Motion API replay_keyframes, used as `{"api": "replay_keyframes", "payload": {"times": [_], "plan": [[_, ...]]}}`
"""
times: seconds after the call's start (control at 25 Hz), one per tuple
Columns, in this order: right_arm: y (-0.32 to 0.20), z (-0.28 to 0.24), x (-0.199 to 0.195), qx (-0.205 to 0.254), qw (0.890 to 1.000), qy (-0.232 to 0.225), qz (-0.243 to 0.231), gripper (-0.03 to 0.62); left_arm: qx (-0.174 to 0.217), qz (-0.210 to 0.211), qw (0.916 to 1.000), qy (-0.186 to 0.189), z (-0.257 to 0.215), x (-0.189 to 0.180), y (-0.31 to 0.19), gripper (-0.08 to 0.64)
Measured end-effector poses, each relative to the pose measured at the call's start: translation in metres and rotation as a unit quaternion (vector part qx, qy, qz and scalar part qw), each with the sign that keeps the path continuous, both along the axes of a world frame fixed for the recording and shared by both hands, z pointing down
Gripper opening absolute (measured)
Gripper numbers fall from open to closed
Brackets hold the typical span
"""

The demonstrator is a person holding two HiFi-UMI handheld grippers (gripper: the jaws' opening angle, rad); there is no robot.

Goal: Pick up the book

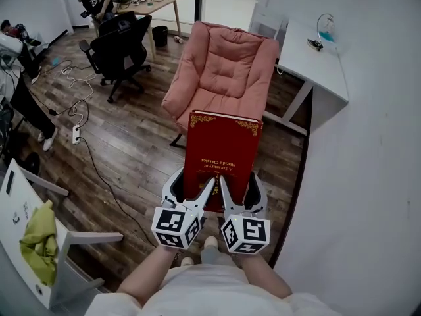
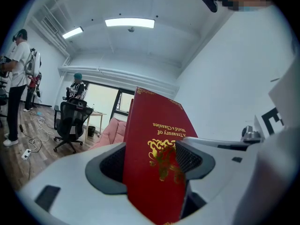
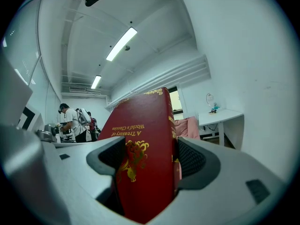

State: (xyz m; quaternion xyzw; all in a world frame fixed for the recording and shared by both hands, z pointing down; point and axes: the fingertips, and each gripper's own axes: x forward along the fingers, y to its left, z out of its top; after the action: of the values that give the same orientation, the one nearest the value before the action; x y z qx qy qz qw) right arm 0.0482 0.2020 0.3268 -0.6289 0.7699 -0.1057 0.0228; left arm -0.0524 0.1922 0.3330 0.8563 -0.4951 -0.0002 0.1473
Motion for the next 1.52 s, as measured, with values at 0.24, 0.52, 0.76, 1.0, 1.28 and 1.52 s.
{"api": "replay_keyframes", "payload": {"times": [0.24,0.52,0.76,1.0,1.28,1.52], "plan": [[0.054,-0.001,-0.039,0.001,1.0,0.004,0.008,0.342,0.0,0.008,1.0,0.003,0.0,-0.039,0.052,0.311],[0.104,-0.002,-0.058,-0.001,1.0,-0.003,0.011,0.342,0.004,0.013,0.9999,-0.004,-0.003,-0.057,0.101,0.311],[0.128,-0.011,-0.057,0.006,1.0,0.0,-0.002,0.342,0.013,0.0,0.9999,-0.001,-0.011,-0.057,0.127,0.311],[0.143,-0.014,-0.042,0.009,1.0,0.011,-0.007,0.342,0.011,-0.006,0.9999,0.009,-0.013,-0.042,0.144,0.311],[0.151,-0.019,-0.034,0.012,1.0,0.016,-0.011,0.341,0.013,-0.009,0.9998,0.013,-0.017,-0.034,0.152,0.311],[0.153,-0.018,-0.03,0.01,1.0,0.012,-0.012,0.341,0.012,-0.011,0.9998,0.011,-0.016,-0.03,0.155,0.311]]}}
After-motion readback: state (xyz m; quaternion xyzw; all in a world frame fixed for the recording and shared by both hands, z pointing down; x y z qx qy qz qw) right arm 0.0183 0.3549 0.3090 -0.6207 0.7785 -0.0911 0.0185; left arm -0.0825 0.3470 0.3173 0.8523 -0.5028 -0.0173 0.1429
